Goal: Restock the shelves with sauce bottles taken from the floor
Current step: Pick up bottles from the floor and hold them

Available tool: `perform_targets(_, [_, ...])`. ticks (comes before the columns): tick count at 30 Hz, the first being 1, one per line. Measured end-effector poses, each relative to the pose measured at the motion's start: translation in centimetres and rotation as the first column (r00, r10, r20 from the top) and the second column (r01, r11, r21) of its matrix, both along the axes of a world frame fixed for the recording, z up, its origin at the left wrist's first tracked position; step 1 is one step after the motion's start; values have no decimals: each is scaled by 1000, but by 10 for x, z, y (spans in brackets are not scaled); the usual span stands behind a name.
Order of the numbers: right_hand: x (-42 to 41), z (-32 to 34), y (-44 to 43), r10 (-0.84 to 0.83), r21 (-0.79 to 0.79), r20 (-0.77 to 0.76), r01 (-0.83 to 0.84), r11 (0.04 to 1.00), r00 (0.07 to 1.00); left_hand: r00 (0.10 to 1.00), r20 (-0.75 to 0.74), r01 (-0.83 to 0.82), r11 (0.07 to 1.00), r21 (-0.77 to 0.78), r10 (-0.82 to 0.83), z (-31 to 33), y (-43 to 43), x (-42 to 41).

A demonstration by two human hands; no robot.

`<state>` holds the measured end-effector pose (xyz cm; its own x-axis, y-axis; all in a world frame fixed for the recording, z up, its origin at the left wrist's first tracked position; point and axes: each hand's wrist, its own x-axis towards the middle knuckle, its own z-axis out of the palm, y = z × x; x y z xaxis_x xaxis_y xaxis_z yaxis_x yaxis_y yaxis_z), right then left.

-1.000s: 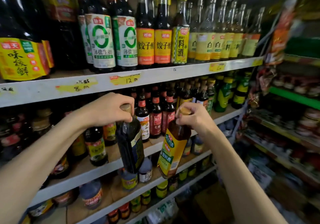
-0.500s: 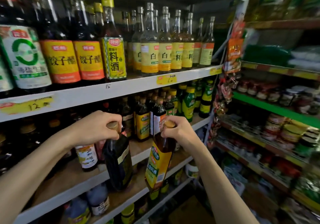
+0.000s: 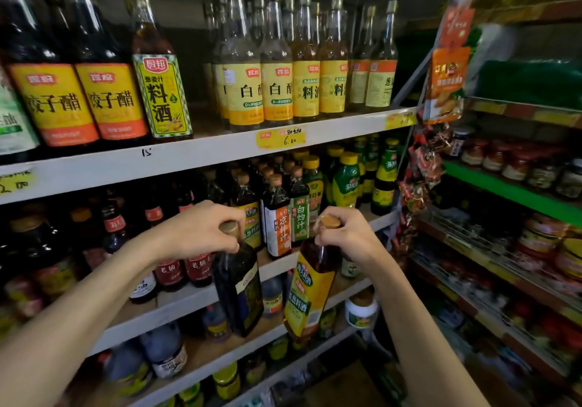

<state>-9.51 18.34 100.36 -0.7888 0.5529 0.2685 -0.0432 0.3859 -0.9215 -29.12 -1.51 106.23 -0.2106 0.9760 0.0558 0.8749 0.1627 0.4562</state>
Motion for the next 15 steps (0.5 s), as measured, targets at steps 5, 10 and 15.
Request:
perform_targets(5, [1,-10,10,42,-38,-8,-42,998,999,999,-24,-21,999,-28,21,-6,8,7])
perform_targets(10, [5,-16,17,51,-77,-21,-53,996,998,1000,-2,-18,999,-35,18,-8,12,12])
perform_targets(15, [6,-17,16,107,-88,-35,-109,990,994,999,18,-27,1000,-15,27,-19,4,16])
